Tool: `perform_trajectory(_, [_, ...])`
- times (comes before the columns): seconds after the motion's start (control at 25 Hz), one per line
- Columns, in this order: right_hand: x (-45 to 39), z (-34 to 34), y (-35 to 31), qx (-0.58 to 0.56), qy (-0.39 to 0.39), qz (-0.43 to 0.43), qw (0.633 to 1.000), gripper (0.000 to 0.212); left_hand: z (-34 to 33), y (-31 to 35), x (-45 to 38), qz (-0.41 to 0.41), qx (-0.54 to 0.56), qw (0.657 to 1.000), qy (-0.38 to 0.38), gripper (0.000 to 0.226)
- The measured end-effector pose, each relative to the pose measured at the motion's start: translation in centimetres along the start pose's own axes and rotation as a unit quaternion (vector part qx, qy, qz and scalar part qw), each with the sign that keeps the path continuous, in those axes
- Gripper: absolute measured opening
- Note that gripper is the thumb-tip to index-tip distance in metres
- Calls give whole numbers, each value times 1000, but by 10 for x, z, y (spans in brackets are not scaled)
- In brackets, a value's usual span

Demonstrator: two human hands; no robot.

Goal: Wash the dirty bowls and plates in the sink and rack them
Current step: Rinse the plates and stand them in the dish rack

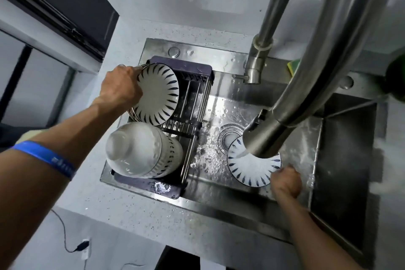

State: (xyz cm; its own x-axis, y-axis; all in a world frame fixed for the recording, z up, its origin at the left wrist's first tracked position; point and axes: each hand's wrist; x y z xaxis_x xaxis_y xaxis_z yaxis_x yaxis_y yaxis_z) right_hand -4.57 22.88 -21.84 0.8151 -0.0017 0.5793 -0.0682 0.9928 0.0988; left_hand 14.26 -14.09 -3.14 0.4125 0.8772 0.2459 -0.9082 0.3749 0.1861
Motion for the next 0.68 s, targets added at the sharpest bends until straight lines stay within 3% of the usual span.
perform_trajectory(0.16, [8,-6,1,-40,-37,-16,998,38,-1,-1,4,-15,-71,997,1,69])
perform_trajectory(0.32, [-7,-12,3,-86,-52,-42,994,29,-4,-3,5,-17,-65,998,-12,72])
perform_trajectory(0.52, [-3,-5,3,-210,-54,-82,973,26,19,19,26,-4,-73,997,12,50])
perform_trajectory(0.6, [1,-9,8,-273,-59,-63,958,21,36,37,43,-11,-9,996,87,49])
perform_trajectory(0.68, [-20,-39,26,-333,-60,-63,939,27,44,58,75,-45,172,973,146,46])
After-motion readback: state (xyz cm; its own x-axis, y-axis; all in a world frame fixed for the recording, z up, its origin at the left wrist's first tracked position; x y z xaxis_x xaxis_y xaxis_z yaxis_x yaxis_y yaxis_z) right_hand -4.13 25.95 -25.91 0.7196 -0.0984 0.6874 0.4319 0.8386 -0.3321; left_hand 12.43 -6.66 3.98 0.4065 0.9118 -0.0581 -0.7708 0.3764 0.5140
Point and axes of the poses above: each hand's wrist, its own x-axis away from the middle knuckle, its own z-axis out of the back of the hand, y = z × x, and after that the axes turned 13 degrees about x, right-handed
